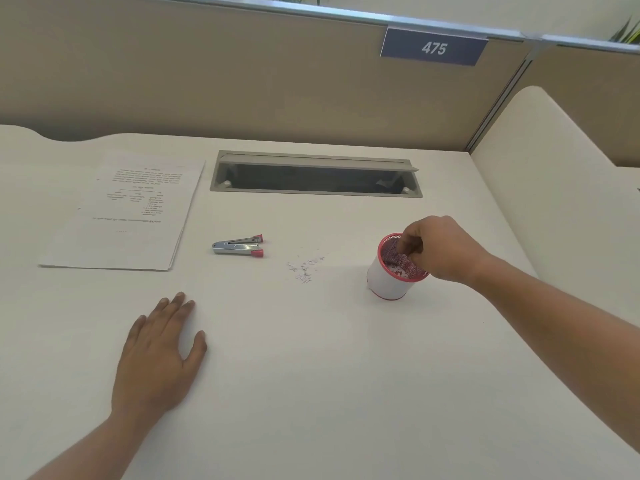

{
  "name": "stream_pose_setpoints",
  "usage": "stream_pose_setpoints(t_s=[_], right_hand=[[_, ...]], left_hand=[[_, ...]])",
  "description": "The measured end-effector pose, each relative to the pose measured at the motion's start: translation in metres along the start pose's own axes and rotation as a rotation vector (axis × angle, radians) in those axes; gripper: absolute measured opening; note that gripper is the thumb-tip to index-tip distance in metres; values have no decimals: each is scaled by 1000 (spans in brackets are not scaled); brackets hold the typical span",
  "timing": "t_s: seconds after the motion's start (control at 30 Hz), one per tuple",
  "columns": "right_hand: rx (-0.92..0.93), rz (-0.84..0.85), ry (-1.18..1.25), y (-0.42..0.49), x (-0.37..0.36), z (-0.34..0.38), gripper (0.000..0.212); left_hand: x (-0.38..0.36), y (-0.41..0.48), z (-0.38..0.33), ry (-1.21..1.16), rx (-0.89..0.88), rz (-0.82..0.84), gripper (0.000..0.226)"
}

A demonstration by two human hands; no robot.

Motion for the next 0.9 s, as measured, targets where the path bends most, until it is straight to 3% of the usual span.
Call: stream_pose_setpoints(t_s=[0.37, 0.9], right_hand=[[-6, 21, 52, -1, -3, 2, 39], [-4, 35, 13, 1, -2, 1, 19]], left_hand=[[1, 0, 1, -2, 6, 7, 69], [2, 1, -2, -5, 8, 5, 69]])
Point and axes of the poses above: each hand's wrist, its own y-axis towards the middle knuckle, its own x-axis out of the back of the hand, z = x × y, the point moved 8 cm from there along y, towards the middle knuckle, and after that the axes turned 14 degrees about -z, right-handed, at the moved point
